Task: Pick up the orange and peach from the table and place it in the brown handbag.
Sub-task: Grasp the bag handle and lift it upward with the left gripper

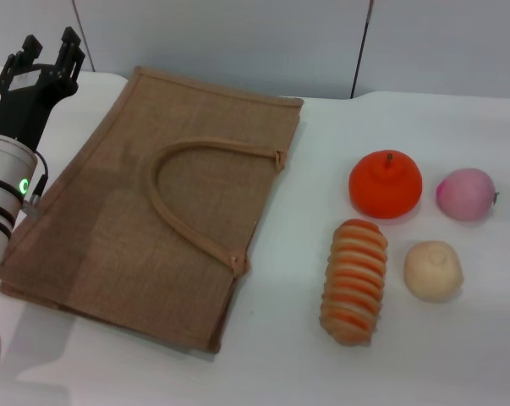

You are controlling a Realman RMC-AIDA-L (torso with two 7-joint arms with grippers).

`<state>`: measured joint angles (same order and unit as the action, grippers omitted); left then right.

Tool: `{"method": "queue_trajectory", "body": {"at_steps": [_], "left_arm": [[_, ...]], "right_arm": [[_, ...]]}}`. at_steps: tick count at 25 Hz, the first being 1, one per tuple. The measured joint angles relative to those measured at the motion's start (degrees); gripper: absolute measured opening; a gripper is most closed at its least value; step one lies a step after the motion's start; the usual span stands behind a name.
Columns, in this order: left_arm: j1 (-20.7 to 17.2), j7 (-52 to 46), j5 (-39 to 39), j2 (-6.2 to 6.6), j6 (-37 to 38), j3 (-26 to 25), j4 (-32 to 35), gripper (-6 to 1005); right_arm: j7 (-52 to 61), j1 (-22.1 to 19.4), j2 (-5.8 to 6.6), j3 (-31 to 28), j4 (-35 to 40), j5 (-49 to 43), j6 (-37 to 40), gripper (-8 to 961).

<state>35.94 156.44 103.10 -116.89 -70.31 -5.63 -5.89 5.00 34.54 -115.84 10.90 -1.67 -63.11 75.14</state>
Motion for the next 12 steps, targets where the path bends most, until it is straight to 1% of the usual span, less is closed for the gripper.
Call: {"method": "queue_trajectory", "body": {"at_steps": [12], "left_arm": [[0.0,0.0,0.0,0.0,0.0,0.0,0.0,620]], "right_arm": [[0.1,0.0,0.0,0.0,0.0,0.0,0.0,851]]}}
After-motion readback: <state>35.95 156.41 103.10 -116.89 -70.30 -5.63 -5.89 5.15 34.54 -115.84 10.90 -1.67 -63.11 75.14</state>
